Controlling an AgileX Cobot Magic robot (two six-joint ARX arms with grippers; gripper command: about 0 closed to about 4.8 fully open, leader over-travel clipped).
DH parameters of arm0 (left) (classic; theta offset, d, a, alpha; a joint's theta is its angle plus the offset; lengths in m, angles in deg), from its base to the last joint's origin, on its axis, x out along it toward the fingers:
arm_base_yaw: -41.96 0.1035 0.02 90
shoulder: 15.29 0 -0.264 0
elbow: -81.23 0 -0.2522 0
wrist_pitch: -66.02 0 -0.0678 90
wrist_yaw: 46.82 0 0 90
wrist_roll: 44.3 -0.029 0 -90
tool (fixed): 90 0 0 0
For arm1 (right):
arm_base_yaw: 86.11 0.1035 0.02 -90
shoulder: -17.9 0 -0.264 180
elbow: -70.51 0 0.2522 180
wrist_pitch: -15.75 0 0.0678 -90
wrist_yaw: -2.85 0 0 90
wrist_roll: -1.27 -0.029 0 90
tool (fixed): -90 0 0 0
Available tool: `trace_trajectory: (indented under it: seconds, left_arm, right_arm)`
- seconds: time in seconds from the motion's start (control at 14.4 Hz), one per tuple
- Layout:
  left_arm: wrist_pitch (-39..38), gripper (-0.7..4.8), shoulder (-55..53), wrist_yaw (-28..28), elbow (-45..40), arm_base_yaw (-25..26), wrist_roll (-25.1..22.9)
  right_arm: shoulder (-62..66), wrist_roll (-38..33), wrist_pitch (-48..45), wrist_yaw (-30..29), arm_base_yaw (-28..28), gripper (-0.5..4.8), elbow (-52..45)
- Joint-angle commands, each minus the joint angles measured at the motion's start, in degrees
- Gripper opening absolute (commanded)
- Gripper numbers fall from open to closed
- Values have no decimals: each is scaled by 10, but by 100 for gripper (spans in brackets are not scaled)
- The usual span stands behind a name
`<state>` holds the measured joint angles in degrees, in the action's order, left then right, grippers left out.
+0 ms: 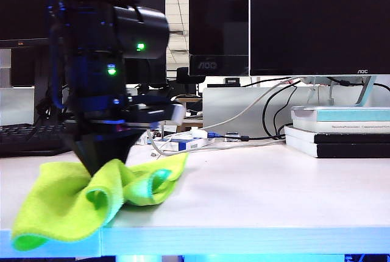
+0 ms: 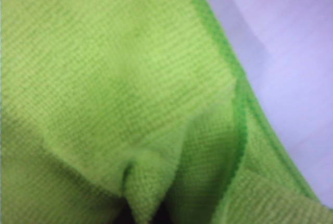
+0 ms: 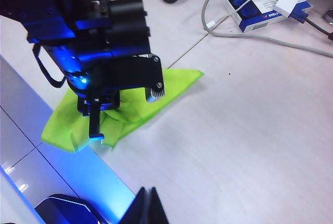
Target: Wipe the table from left to right using the rag.
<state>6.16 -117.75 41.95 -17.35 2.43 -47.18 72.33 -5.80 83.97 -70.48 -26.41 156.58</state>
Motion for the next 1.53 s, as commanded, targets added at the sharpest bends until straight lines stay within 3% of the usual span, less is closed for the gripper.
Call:
trace_trajectory:
  seconds: [0.07, 0.49, 1.53]
  left_arm:
    - [-6, -6, -56, -31, 14, -26, 3]
    - [0, -6, -100, -44, 92, -94, 11]
    - [49, -6, -100, -44, 123, -96, 30]
  right_arm:
    - [-2, -2, -7, 3, 0, -5, 2]
    - [-17, -5, 7, 17, 0, -5, 2]
    - [-34, -22, 44, 64, 0, -5, 2]
